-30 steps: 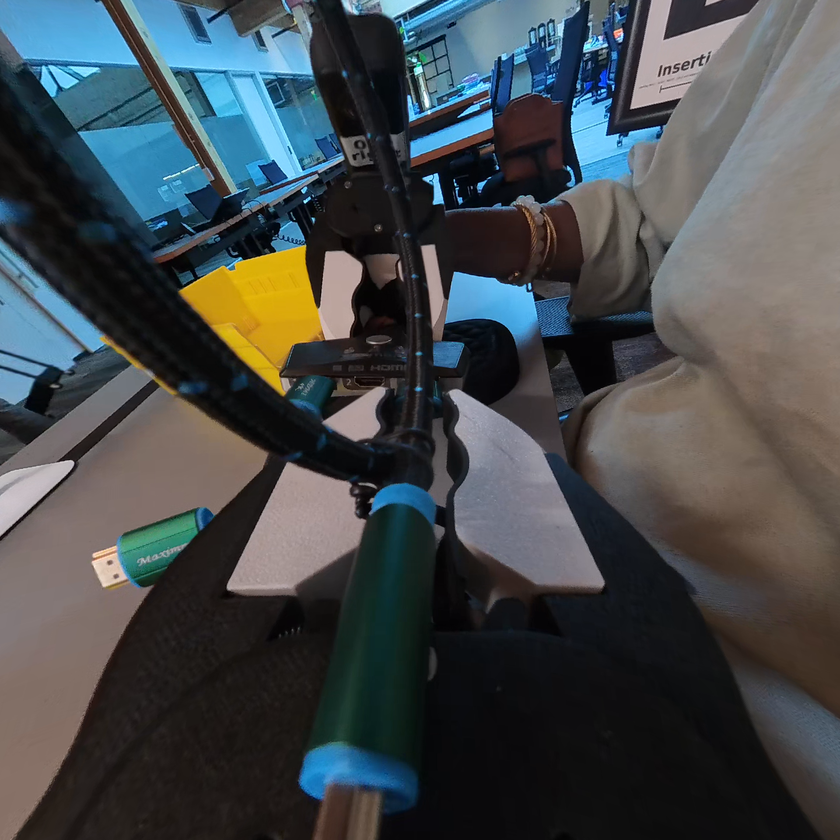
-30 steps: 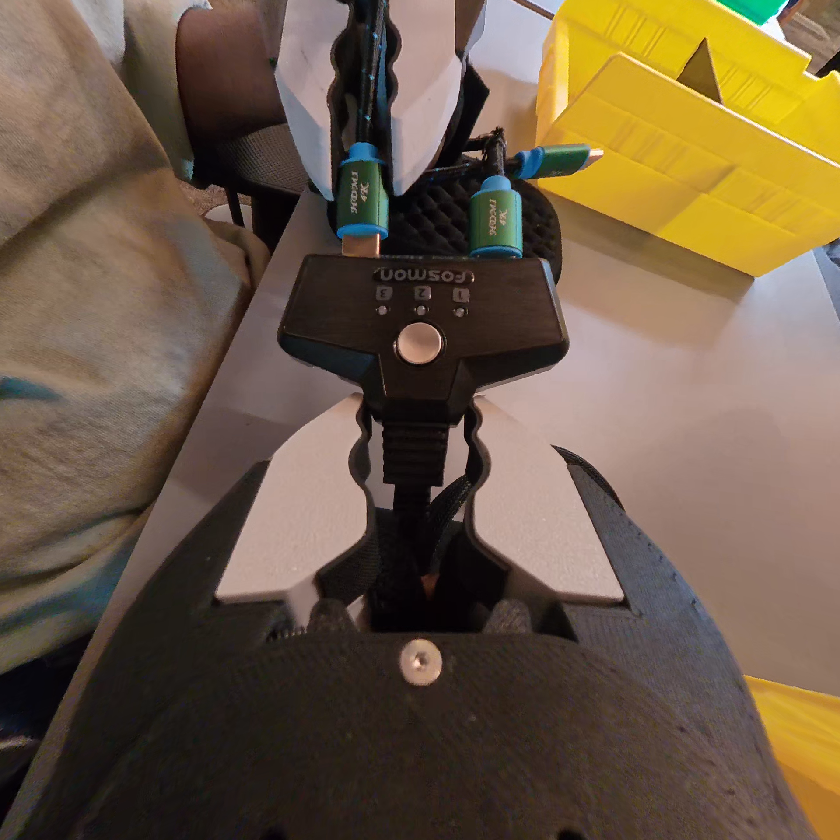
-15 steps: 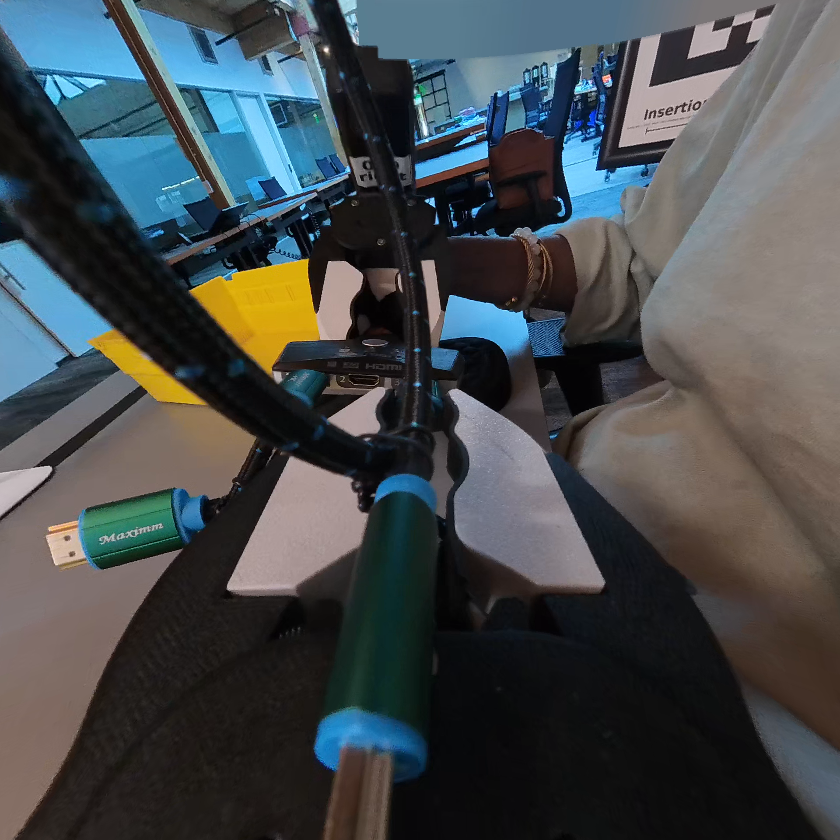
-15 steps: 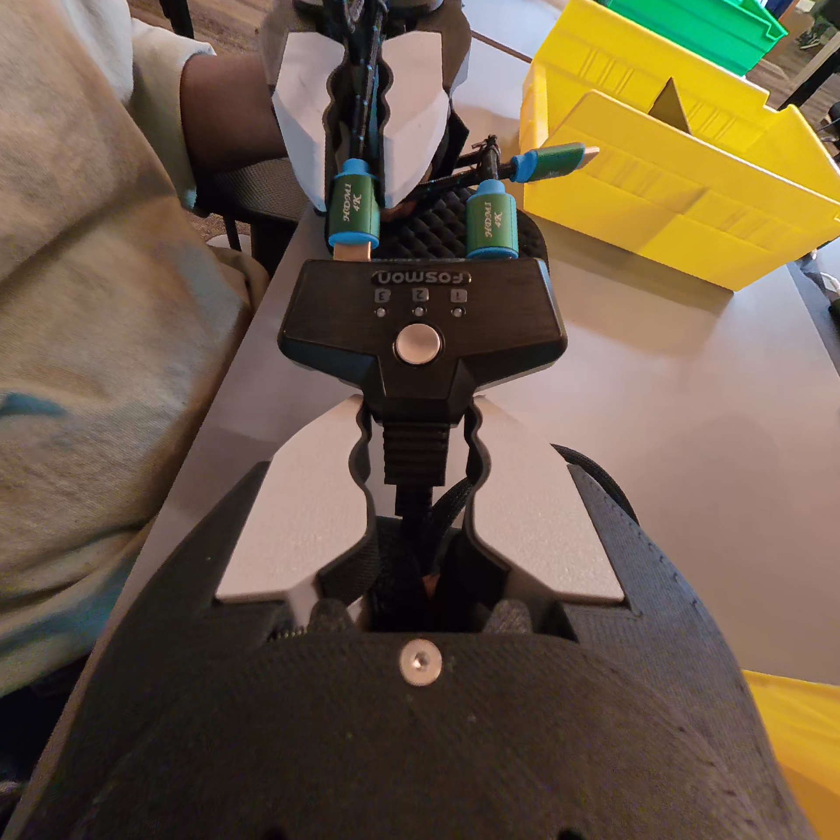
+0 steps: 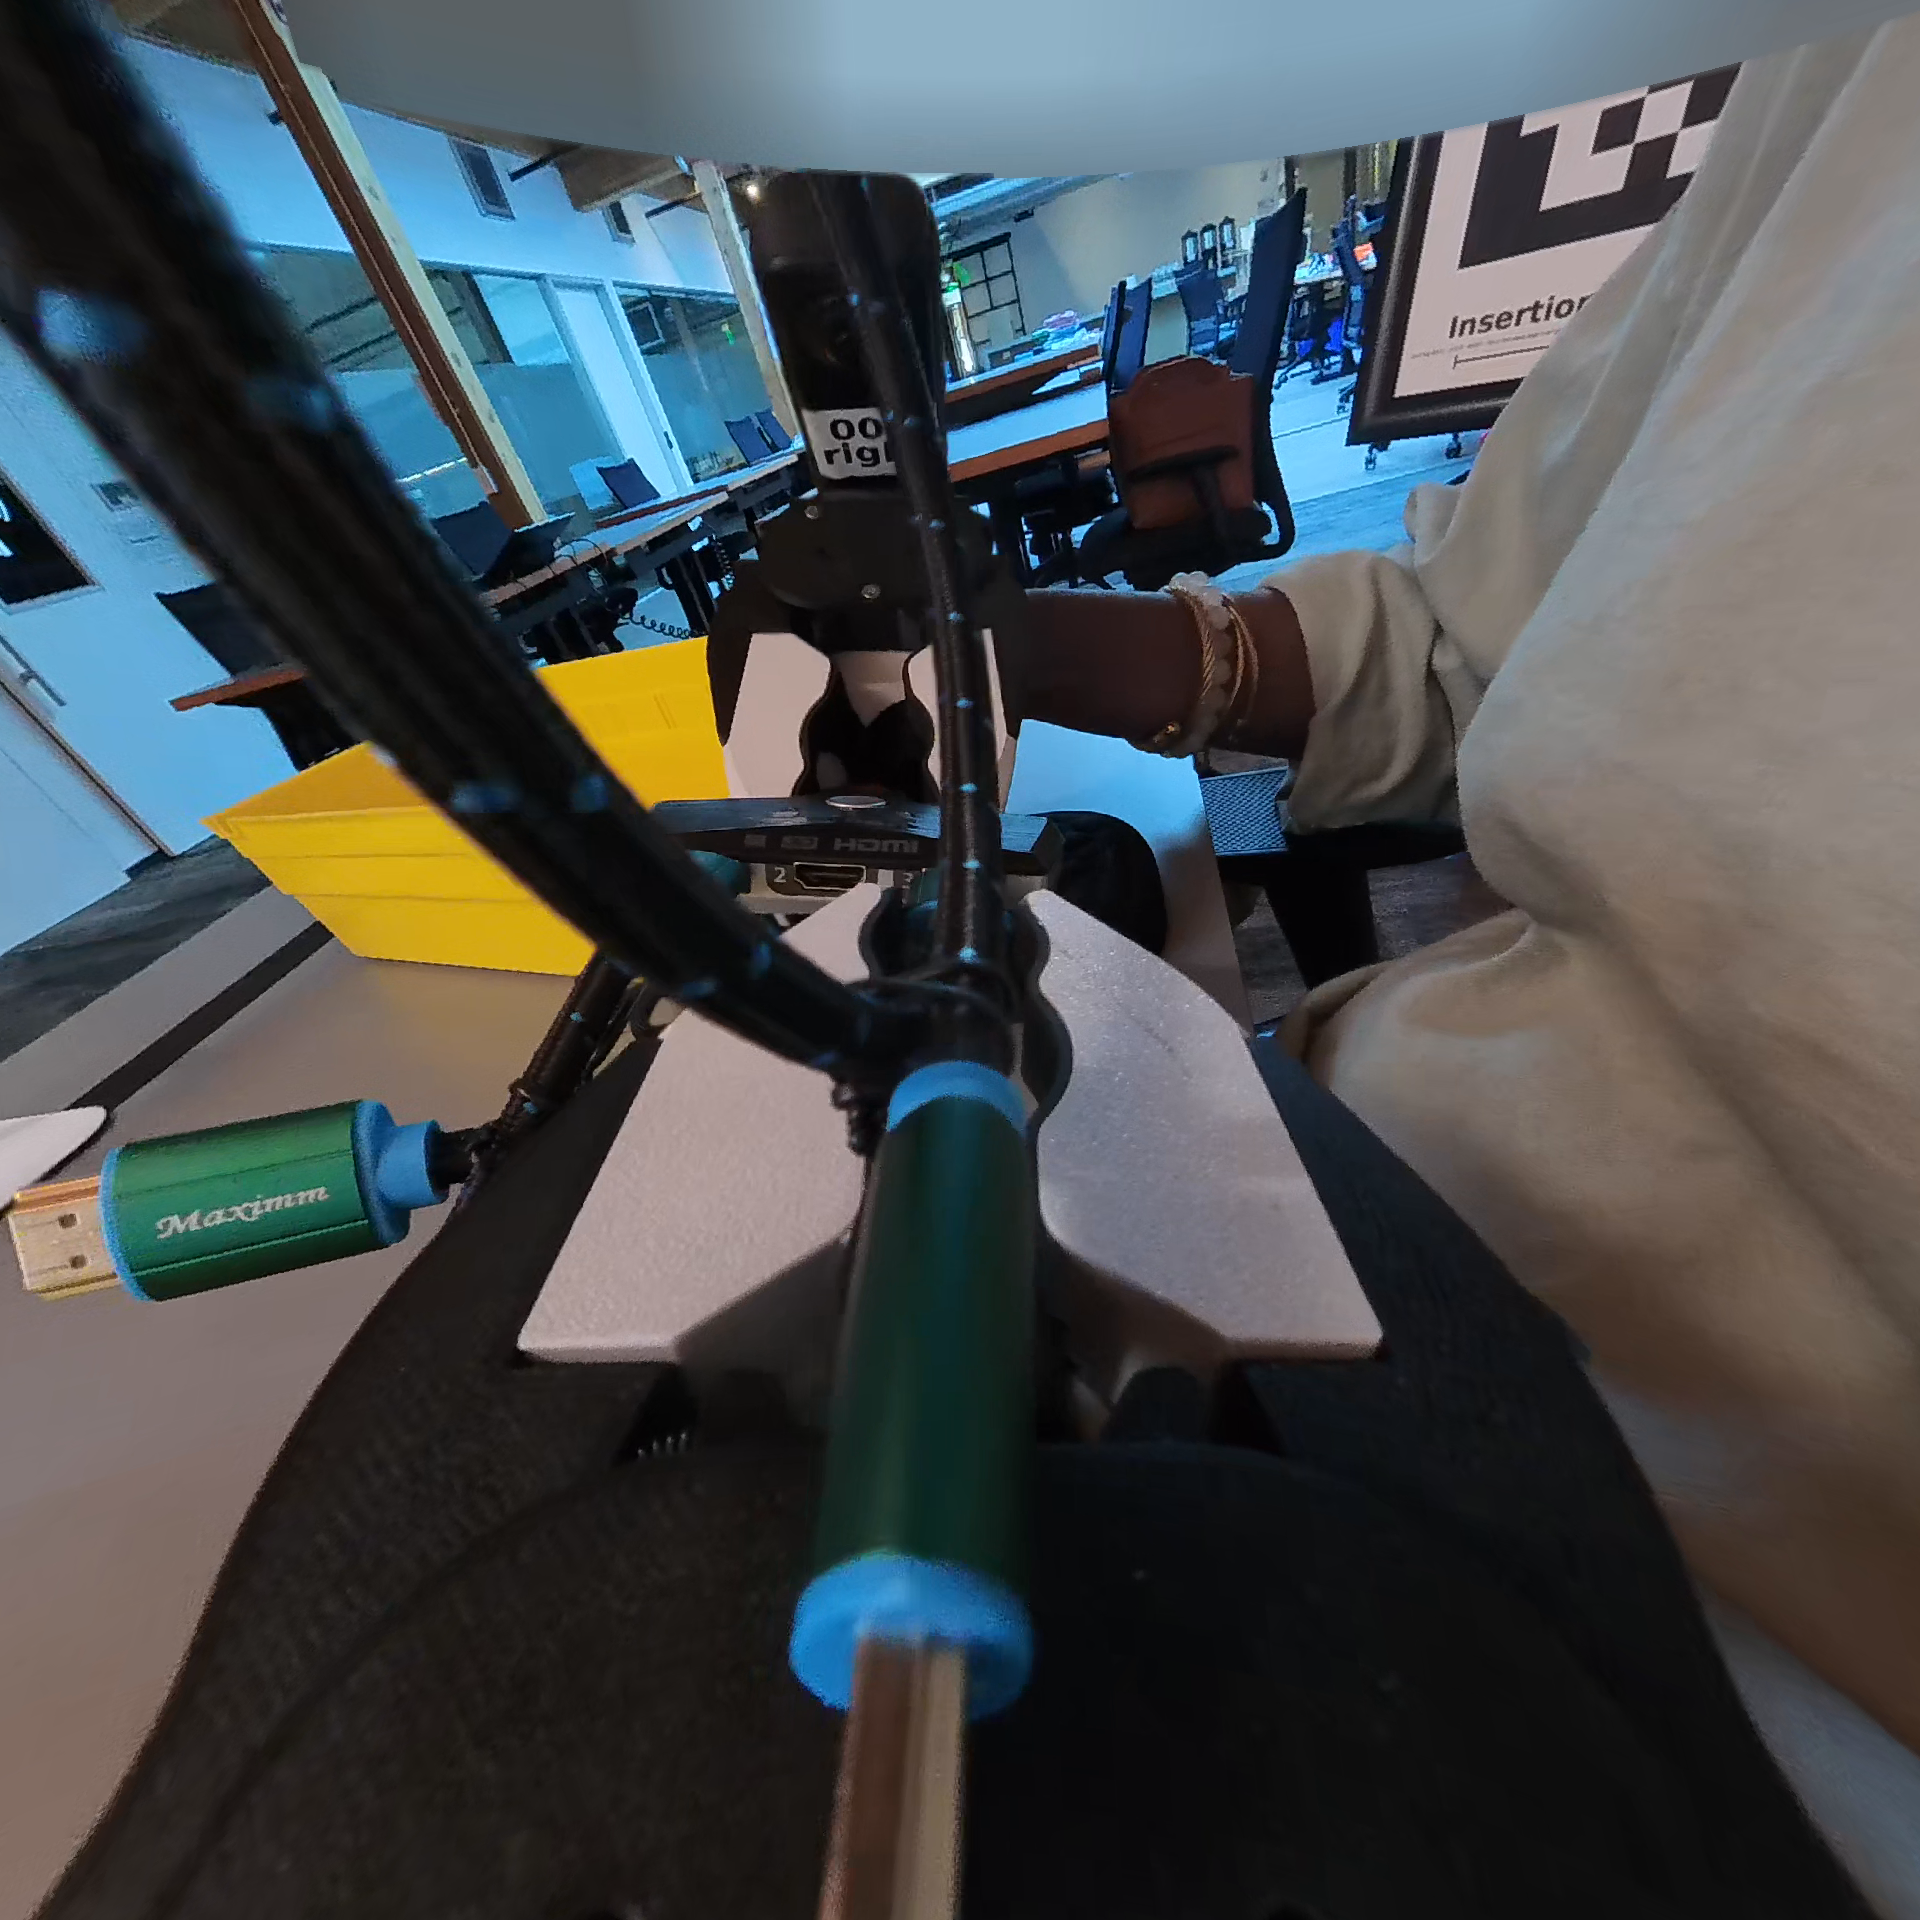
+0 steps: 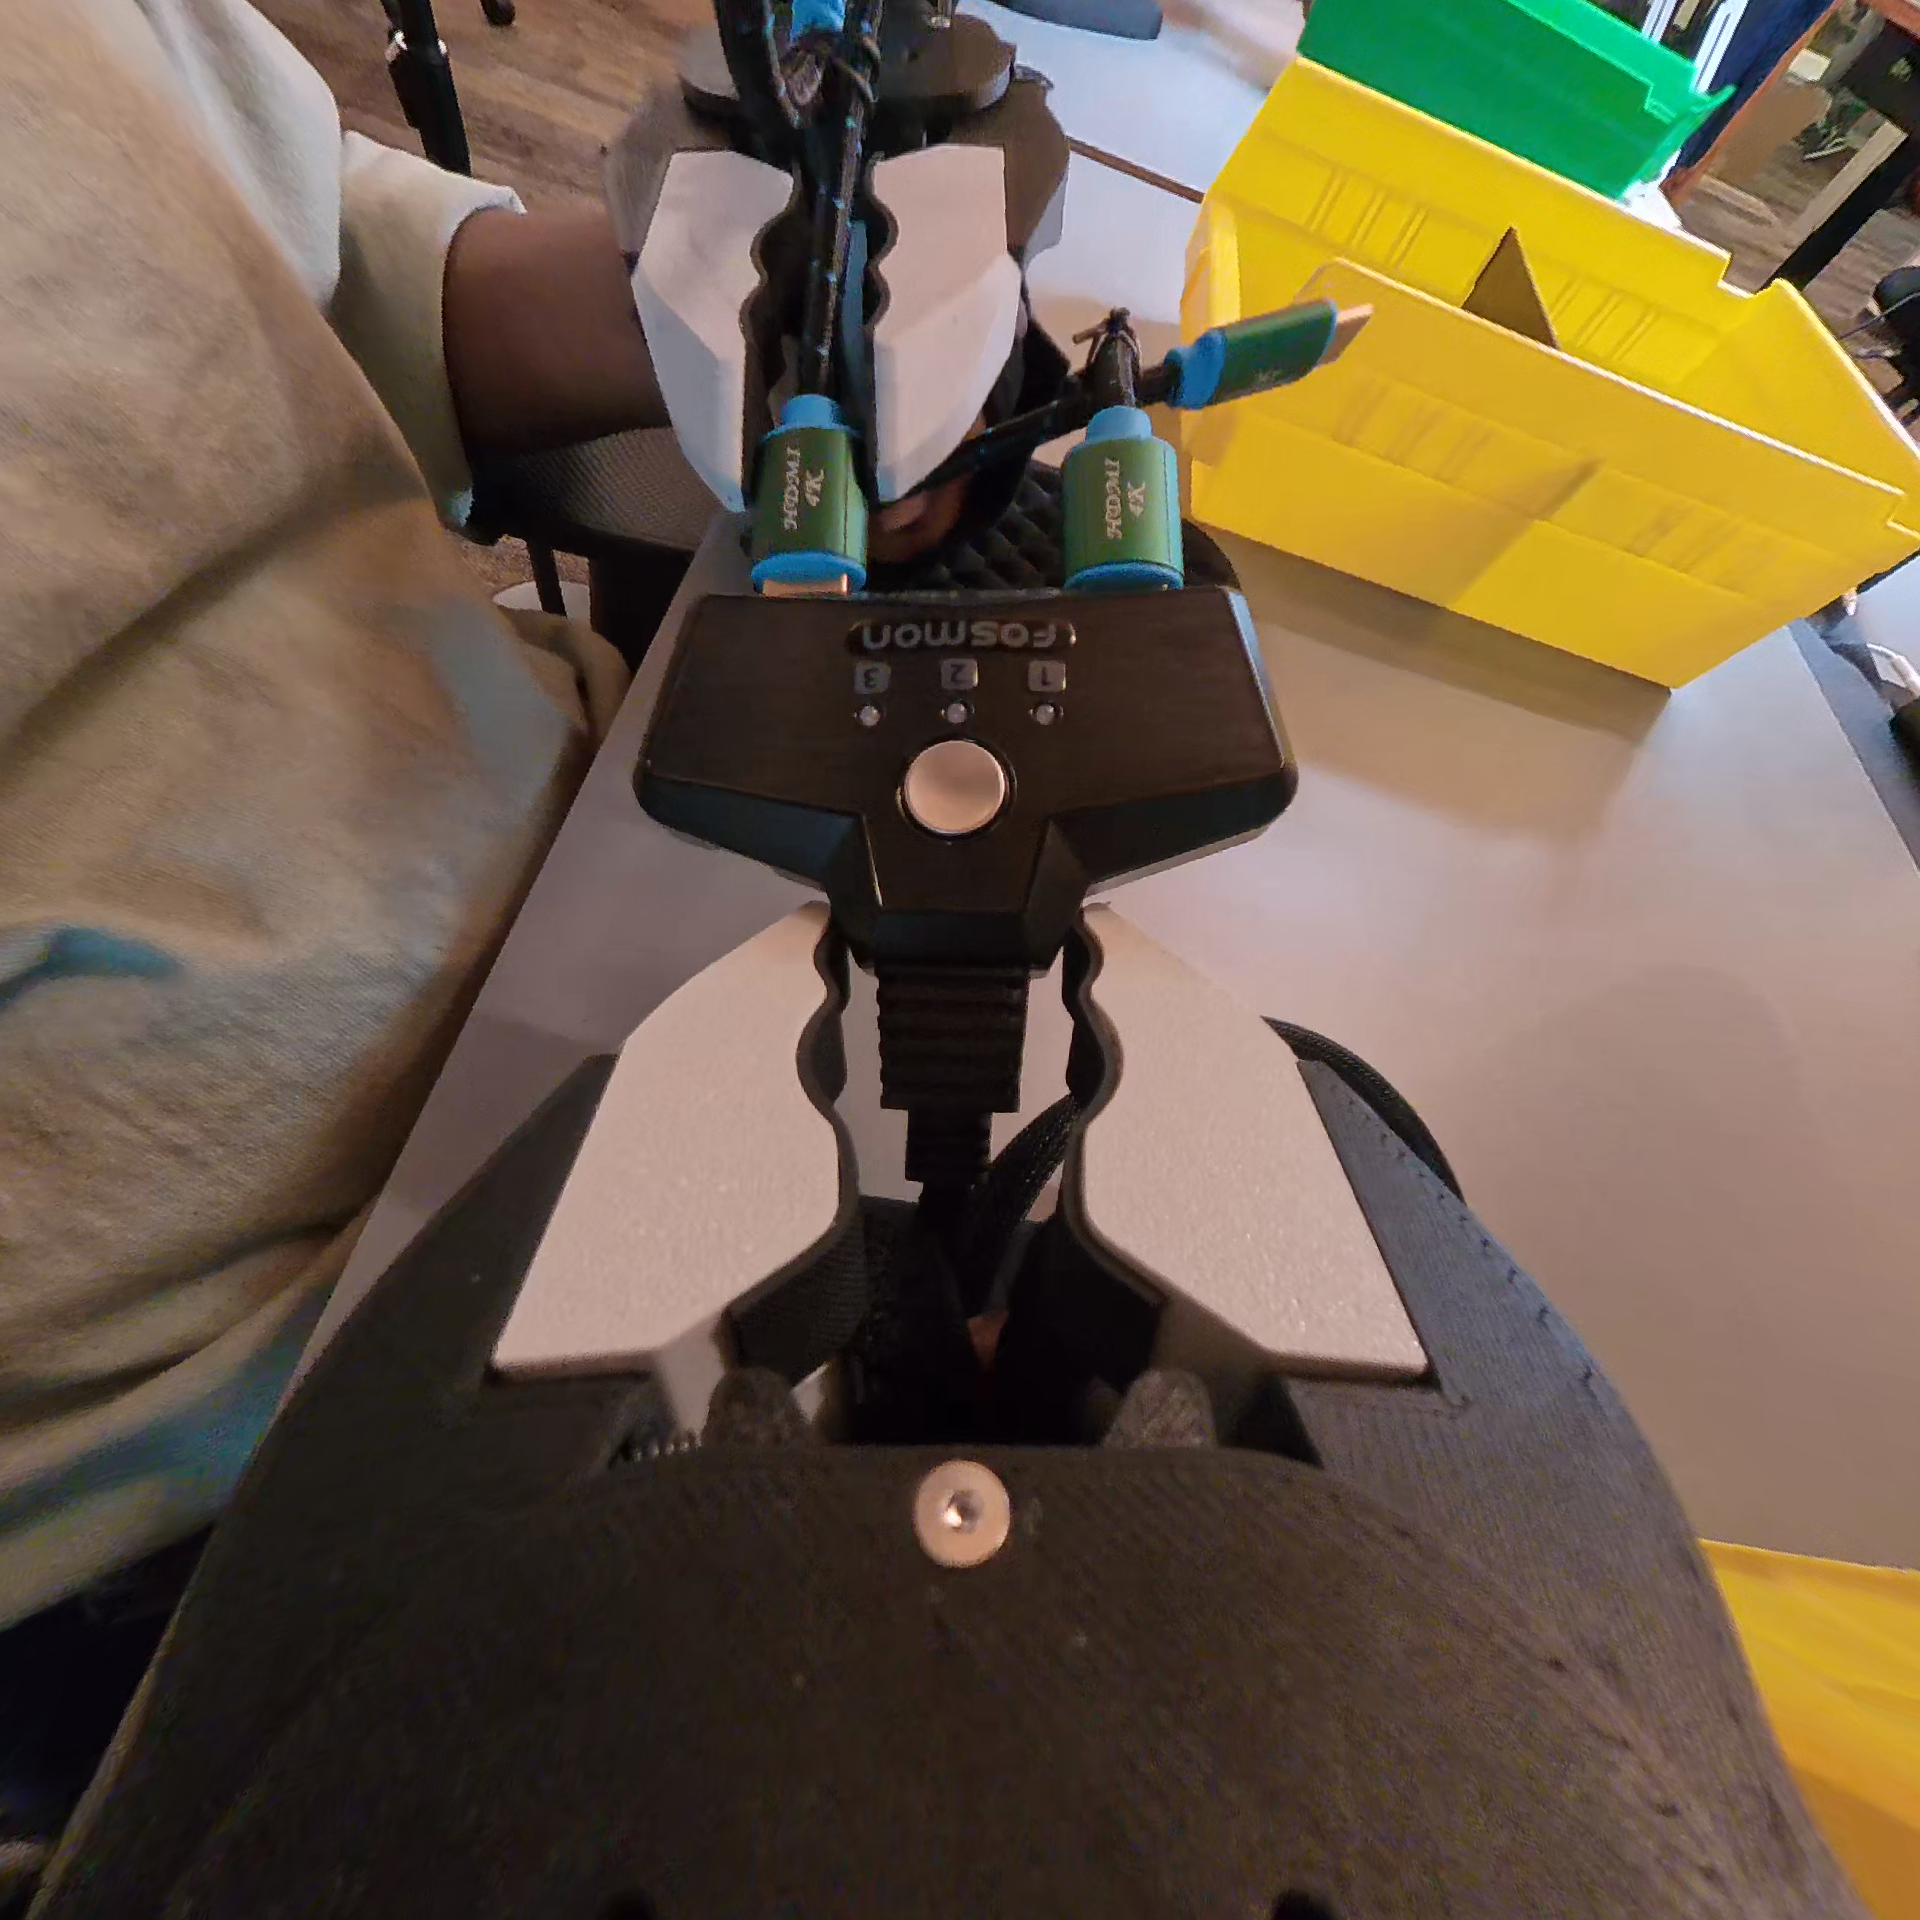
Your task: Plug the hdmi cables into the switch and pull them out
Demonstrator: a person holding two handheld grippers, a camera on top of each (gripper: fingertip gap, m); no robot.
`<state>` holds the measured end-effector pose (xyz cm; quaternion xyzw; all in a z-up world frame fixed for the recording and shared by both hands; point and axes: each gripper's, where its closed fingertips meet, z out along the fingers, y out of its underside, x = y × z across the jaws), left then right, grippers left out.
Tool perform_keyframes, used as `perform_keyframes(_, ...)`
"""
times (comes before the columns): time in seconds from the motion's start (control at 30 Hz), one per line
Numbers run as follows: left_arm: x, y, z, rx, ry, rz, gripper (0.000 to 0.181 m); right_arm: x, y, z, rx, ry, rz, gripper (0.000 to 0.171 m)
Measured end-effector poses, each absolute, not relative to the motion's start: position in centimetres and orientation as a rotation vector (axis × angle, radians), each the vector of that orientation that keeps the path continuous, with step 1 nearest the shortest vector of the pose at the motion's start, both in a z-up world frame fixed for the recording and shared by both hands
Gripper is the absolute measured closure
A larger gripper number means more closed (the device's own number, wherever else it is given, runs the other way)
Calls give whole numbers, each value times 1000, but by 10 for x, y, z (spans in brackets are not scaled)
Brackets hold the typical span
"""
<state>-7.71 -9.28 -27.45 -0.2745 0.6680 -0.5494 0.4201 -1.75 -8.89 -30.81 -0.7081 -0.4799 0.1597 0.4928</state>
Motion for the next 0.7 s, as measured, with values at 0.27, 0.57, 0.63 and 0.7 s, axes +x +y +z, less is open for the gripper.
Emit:
perform_keyframes(0.27,-79,-98,-275,-638,1678,-1343,160,-21,-89,-305,-1739,-1165,325,131)
perform_keyframes(0.57,-85,-88,-226,-622,1524,-1311,120,-33,-75,-288,-1694,-1060,340,131)
perform_keyframes(0.63,-98,-75,-188,-582,1322,-1282,101,-32,-67,-280,-1677,-1031,296,131)
perform_keyframes(0.7,-120,-54,-154,-540,1088,-1204,102,-31,-61,-275,-1676,-1016,258,131)
